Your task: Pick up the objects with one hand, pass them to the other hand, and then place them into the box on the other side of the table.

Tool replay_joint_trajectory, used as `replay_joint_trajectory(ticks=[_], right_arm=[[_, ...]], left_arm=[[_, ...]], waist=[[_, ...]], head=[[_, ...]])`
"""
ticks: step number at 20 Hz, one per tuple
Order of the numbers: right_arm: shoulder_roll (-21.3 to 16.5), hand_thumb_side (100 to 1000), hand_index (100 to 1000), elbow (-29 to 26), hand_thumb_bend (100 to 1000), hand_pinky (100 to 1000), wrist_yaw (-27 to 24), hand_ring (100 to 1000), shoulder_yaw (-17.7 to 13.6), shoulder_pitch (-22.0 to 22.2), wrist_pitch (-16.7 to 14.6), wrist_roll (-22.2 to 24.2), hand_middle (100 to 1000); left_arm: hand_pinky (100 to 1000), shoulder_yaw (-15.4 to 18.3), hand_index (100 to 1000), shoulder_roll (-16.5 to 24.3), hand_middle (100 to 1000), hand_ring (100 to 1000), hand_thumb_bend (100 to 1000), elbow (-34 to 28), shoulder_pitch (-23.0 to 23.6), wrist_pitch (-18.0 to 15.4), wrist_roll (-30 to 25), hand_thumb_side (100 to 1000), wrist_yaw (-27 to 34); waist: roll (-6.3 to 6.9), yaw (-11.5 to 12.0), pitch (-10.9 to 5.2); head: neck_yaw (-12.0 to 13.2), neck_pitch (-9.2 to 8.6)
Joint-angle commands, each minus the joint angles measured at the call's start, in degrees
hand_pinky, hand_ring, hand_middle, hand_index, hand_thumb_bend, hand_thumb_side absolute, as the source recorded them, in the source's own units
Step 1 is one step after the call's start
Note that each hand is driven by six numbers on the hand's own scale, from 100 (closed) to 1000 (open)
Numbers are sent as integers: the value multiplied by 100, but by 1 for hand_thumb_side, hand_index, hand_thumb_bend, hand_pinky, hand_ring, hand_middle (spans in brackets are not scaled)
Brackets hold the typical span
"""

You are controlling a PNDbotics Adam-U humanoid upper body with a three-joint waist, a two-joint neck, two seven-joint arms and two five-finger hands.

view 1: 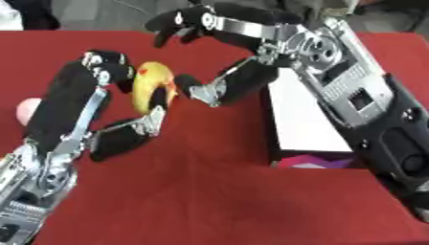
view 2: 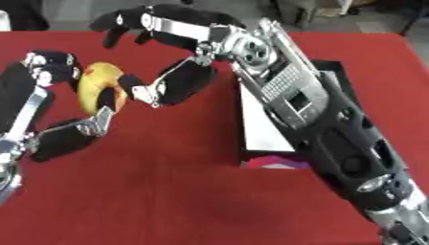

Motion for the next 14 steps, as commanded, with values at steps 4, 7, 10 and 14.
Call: replay_joint_trajectory(ticks=[4,7,10,14], right_arm=[[-70,220,963,-58,100,915,-21,1000,-61,-72,-22,115,821],[-66,223,966,6,100,915,13,1000,-26,-89,-54,207,821],[-62,222,965,69,100,915,44,1000,2,-115,-81,257,821],[-55,221,965,145,100,914,65,1000,41,-164,-112,281,821]], left_arm=[[599,-3,473,33,391,423,100,-130,-74,2,47,397,52],[599,-31,474,48,393,427,100,-221,-98,-111,89,372,-41],[599,-85,474,64,394,429,100,-300,-119,-277,112,362,-135],[600,-166,473,78,394,431,100,-314,-162,-488,138,353,-166]], waist=[[19,6,-161],[16,14,-162],[13,21,-164],[9,33,-166]], head=[[-46,-53],[-65,-53],[-78,-54],[-93,-60]])
